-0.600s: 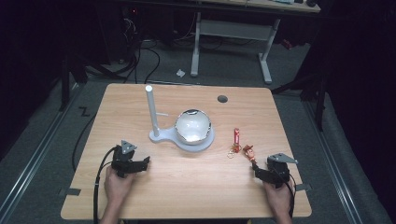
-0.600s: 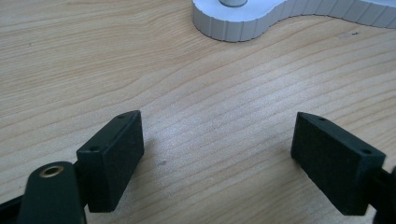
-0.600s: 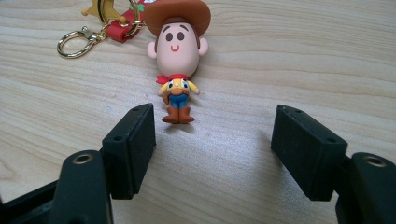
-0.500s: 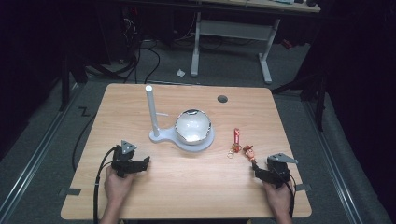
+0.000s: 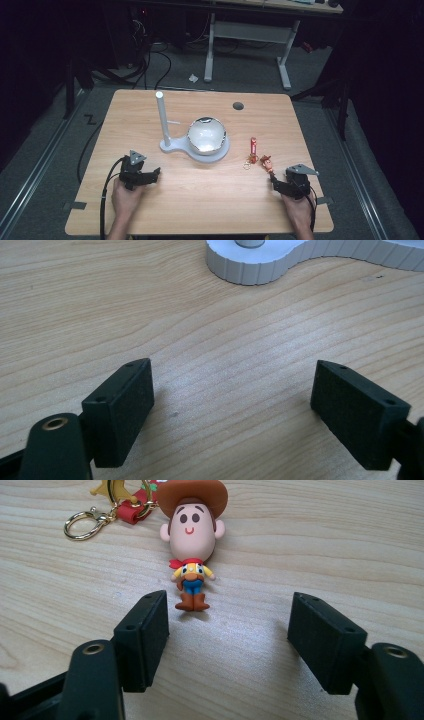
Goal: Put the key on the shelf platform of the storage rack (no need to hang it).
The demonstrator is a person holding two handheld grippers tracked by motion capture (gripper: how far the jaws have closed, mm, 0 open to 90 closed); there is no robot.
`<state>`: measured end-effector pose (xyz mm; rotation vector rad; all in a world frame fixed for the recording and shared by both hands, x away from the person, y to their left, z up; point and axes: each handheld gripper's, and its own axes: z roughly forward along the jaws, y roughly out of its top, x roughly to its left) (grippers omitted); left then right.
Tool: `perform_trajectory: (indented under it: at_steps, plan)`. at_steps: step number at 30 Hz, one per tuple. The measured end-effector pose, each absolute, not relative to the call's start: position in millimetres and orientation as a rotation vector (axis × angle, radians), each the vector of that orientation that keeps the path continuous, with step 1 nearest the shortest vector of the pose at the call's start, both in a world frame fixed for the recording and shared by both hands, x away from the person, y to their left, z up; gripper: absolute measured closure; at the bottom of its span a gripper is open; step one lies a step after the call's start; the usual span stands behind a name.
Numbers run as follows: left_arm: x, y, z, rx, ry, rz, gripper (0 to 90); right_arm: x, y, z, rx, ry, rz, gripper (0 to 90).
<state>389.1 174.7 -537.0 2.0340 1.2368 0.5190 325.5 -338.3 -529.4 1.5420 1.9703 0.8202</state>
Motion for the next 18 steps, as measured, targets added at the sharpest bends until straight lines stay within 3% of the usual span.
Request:
perform_trajectory:
  at_steps: [18]
  plan:
    - [389,175,-537,2.034,1.237,0.518,17.9,311,-318,-503,1.461,2.001,0.888,41.5]
